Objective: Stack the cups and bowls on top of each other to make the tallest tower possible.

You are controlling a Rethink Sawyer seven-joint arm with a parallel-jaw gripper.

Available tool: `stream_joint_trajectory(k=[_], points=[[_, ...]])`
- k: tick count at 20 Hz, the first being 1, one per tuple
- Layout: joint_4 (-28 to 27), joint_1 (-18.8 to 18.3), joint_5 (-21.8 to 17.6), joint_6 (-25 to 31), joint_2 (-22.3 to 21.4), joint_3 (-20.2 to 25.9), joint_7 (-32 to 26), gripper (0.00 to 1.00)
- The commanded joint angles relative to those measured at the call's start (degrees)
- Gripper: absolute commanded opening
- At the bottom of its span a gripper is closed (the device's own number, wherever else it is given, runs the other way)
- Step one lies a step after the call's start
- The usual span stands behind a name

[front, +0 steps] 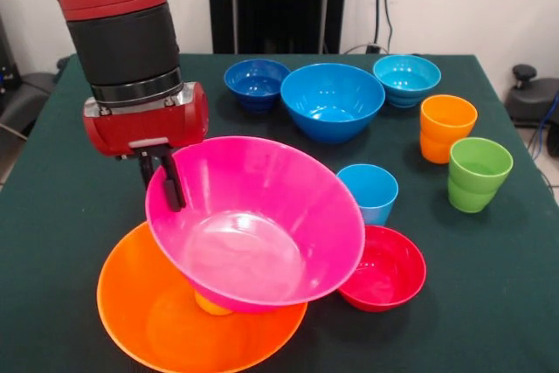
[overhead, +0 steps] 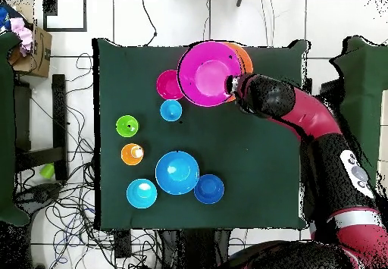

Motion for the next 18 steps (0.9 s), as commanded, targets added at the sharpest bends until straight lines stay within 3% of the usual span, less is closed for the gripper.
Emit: stream_joint_trajectory(k=[1, 7, 18], points=[[3.35, 1.62, -1.38, -0.99, 1.86, -0.45, 6.45, 0.0], [5.87, -1.78, -2.67, -0.93, 0.92, 0.95, 2.61, 0.0], [7.87, -3.77, -2.98, 0.84, -1.36, 1.63, 1.08, 0.0]])
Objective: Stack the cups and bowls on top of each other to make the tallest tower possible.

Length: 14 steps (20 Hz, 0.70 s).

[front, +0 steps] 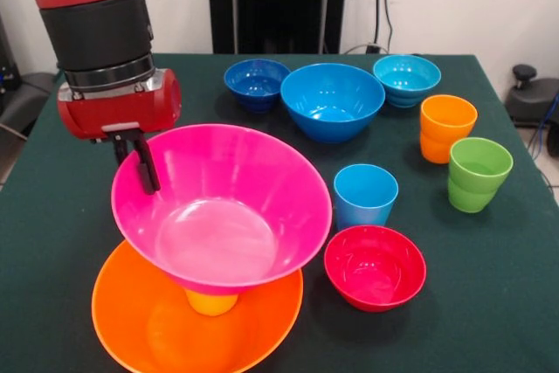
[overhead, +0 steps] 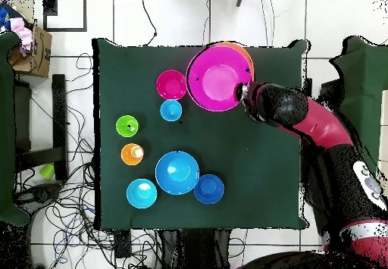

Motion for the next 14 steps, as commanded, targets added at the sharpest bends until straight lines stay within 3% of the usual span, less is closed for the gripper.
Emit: stream_joint_trajectory(k=[1, 14], points=[[4.59, -0.39, -2.93, 1.25, 0.18, 1.49, 1.08, 0.0], [3.68, 0.23, -3.64, -0.37, 1.63, 0.76, 1.76, 0.0]])
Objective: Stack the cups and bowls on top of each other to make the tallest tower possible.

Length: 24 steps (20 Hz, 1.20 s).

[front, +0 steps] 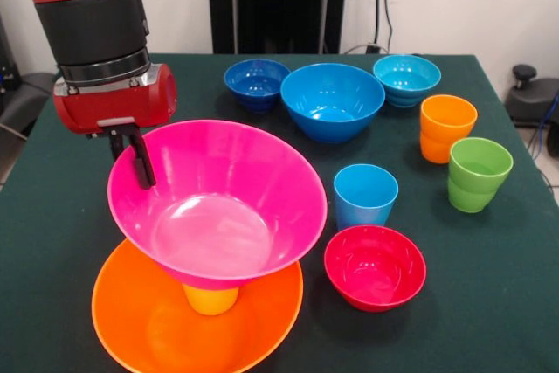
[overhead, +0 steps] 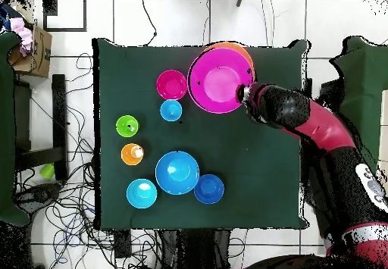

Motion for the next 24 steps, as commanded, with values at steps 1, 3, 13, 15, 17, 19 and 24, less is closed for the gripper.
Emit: stream_joint_trajectory(k=[1, 3, 13, 15, 17, 19, 24], points=[[2.77, 0.83, -3.72, -0.41, 2.21, 0.63, 1.76, 0.0], [2.82, 0.76, -3.84, -0.66, 2.33, 0.61, 1.72, 0.0], [2.48, 1.13, -4.22, -0.73, 2.7, -0.16, 1.98, 0.0], [2.6, 0.97, -4.22, -0.89, 2.75, -0.06, 1.92, 0.0], [2.62, 0.89, -4.18, -0.97, 2.83, -0.02, 1.94, 0.0], [2.69, 0.87, -4.19, -1.09, 2.81, -0.01, 1.99, 0.0], [2.4, 1.06, -4.23, -0.85, 2.88, -0.29, 2.08, 0.0]])
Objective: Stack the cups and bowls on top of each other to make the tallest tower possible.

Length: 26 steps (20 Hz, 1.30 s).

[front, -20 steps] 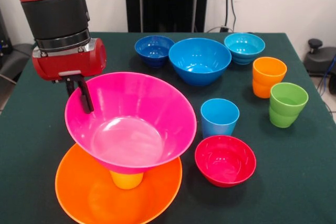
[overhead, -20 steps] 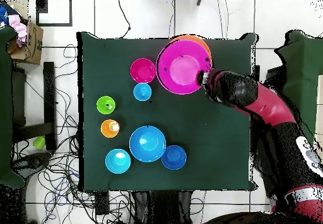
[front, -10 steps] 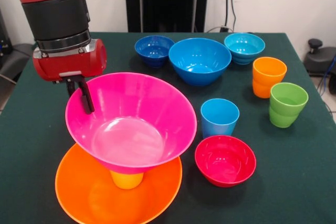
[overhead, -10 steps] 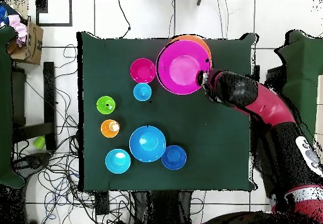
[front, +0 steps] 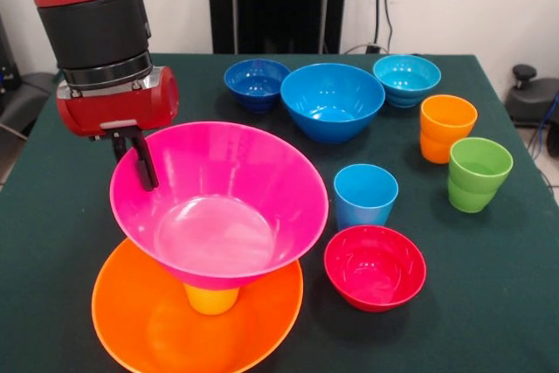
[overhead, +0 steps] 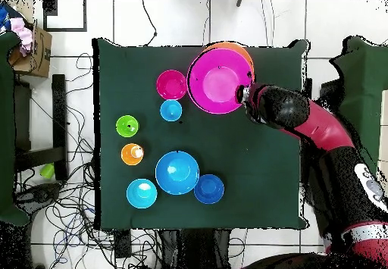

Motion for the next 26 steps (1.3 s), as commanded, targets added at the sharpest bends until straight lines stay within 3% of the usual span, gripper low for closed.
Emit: stream_joint_trajectory(k=[1, 12, 13, 26], points=[[2.53, 0.99, -4.28, -0.86, 2.42, -0.31, 2.04, 0.0], [1.74, 0.93, -4.27, -0.04, 2.71, -0.49, 1.65, 0.0], [1.66, 0.97, -4.28, 0.03, 2.75, -0.54, 1.64, 1.0], [0.14, 1.53, -4.32, -0.08, 3.14, -1.5, 1.92, 1.0]])
